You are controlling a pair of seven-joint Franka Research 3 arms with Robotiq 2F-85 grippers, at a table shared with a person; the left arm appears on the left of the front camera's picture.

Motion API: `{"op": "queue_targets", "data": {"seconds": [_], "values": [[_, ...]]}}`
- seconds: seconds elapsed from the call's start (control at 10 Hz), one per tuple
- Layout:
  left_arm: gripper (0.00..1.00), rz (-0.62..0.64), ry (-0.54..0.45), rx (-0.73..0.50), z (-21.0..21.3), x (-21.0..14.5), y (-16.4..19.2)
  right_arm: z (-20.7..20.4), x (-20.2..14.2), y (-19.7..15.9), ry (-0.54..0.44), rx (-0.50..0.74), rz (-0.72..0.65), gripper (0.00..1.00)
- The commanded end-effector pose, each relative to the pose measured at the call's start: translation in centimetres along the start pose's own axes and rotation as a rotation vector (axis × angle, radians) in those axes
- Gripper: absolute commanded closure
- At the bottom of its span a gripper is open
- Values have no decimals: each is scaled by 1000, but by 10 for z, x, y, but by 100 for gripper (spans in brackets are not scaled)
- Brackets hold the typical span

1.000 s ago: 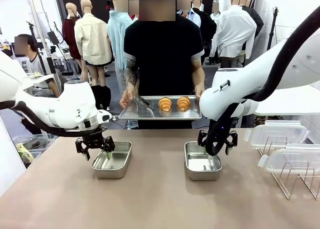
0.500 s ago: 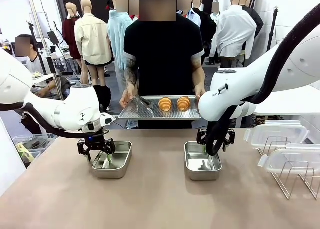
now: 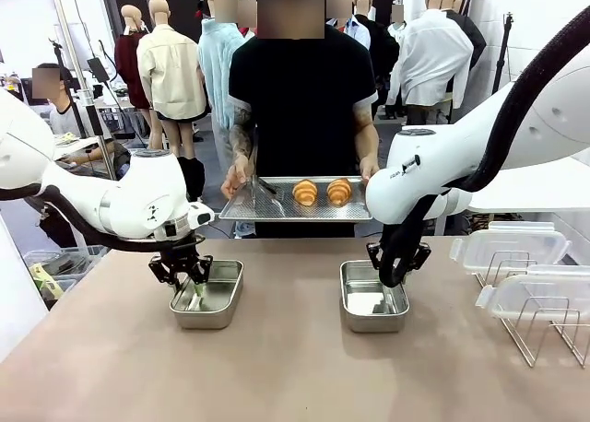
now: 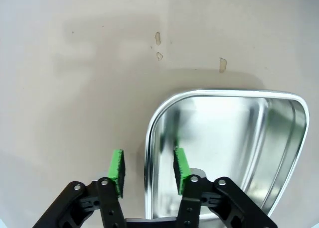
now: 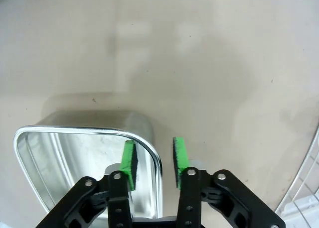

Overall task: Place the bread in airtight containers.
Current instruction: Lift both Airtight Container.

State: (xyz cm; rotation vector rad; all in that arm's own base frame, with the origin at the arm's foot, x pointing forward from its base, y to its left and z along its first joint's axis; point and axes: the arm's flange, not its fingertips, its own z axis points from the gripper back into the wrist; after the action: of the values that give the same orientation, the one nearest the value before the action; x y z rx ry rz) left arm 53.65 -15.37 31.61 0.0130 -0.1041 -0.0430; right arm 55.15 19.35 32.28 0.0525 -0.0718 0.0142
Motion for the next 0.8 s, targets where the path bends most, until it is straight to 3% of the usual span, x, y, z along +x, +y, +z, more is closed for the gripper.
{"op": "queue_targets", "data": {"seconds": [0.0,0.5,0.6,0.7], "values": [[100,23,-36,35,1,-9,1,-3,7,2,17,12,12,100],[100,45,-46,1,5,-13,0,-2,16,2,73,-8,-63,100],[100,62,-54,-9,8,-14,0,-2,26,3,167,-19,-105,100],[100,16,-13,-3,4,-5,1,-1,6,-1,42,-4,-20,100]]}}
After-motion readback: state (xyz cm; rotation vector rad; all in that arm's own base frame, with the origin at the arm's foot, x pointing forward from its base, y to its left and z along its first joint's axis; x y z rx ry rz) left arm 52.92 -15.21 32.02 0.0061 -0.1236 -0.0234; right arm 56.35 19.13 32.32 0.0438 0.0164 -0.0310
